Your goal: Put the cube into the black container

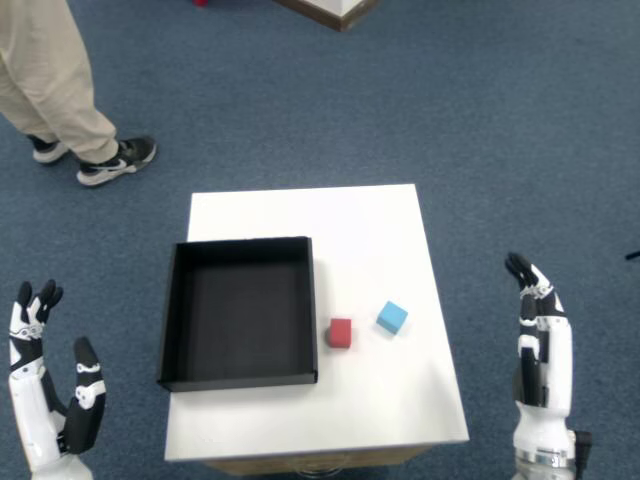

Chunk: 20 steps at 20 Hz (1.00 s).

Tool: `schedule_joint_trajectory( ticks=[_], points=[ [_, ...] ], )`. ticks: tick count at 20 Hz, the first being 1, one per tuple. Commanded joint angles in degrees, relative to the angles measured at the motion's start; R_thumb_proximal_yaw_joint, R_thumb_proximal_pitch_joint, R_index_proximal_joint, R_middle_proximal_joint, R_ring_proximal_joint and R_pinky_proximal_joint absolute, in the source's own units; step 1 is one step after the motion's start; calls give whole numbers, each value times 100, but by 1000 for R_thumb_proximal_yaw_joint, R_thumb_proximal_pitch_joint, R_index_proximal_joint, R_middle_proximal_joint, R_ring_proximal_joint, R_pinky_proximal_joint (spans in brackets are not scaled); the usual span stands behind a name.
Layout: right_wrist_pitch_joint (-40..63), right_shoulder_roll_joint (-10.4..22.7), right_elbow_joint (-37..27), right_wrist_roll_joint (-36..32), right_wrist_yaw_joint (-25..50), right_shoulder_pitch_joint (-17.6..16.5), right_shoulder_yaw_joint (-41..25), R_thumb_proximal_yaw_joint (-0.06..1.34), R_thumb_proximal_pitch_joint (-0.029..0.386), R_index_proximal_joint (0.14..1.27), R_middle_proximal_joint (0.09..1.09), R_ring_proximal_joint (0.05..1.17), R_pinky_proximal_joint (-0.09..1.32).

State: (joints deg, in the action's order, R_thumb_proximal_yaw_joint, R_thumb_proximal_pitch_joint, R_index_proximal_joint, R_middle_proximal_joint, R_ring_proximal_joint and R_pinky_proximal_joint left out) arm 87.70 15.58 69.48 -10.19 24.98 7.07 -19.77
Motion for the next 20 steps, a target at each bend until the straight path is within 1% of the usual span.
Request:
schedule_joint_trajectory(
  ticks=[1, 7, 14, 20],
  points=[
    [379, 98, -78, 47, 9, 130, 142, -9, 278, 318, 260, 272, 41],
    [342, 78, 12, 128, 11, 154, 210, -8, 285, 314, 257, 274, 48],
    [429, 92, 40, 210, 2, 70, 269, -7, 281, 304, 251, 270, 41],
    [399, 159, -25, 225, -8, 177, 308, -6, 275, 303, 252, 266, 25]
  ],
)
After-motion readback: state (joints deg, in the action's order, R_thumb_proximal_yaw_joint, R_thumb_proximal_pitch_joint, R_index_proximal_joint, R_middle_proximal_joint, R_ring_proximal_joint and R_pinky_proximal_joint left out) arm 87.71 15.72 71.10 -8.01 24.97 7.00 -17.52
